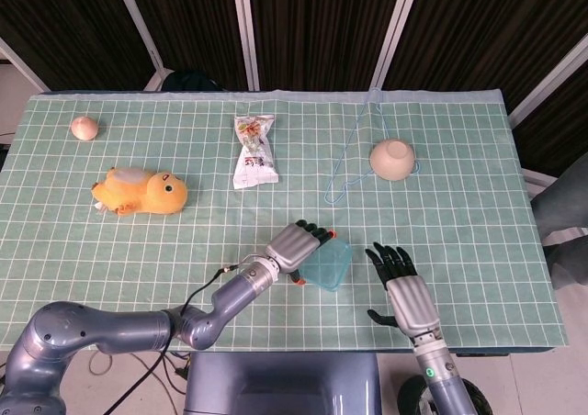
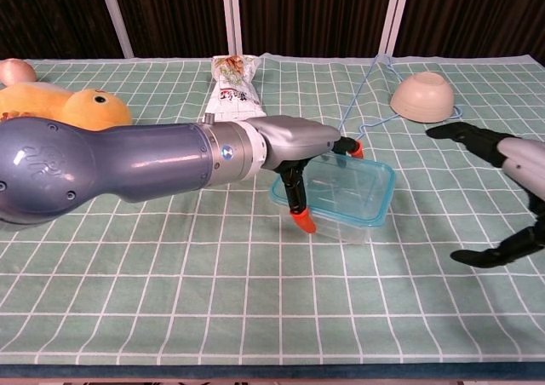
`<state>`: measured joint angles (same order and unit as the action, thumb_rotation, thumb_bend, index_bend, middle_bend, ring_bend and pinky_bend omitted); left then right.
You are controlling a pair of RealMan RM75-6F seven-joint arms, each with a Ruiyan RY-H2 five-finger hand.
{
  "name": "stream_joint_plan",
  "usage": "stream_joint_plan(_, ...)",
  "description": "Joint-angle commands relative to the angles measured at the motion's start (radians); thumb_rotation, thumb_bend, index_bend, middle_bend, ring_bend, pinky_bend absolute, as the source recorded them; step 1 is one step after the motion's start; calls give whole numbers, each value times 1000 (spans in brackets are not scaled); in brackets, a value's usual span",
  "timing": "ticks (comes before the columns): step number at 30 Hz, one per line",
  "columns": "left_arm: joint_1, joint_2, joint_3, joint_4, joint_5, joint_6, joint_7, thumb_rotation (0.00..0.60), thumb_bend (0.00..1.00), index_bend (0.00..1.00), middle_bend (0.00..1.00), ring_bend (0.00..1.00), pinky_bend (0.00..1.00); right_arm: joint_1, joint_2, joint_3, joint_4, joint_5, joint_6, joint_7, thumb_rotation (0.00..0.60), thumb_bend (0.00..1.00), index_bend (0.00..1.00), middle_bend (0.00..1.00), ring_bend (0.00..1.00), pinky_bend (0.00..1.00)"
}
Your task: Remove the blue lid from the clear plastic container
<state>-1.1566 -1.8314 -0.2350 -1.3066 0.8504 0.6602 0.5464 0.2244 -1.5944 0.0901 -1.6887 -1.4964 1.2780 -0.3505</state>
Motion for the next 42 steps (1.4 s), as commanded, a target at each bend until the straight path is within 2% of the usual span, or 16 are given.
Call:
stream_joint_plan(1, -7, 0, 6, -4, -15, 5, 6, 600, 67, 201, 263, 285, 411, 28, -63, 30, 18, 36, -17, -35, 600, 216, 0, 0, 0, 0)
stream_joint_plan(15, -28, -19, 33, -14, -58, 35, 18, 600, 67, 209, 257, 285, 411, 36, -188, 28, 51, 109, -12, -41, 600, 216, 0, 0, 0, 0)
stream_joint_plan(22, -32, -22, 45, -21, -65, 45, 18, 600, 67, 211, 256, 285, 410, 57, -275, 74, 74, 139, 6, -38, 600, 216, 0, 0, 0, 0)
stream_joint_plan(42, -36, -9, 59, -28, -70, 59, -1, 600, 67, 211, 257, 285, 411, 68, -298, 74, 128, 163, 25, -34, 600, 216, 0, 0, 0, 0)
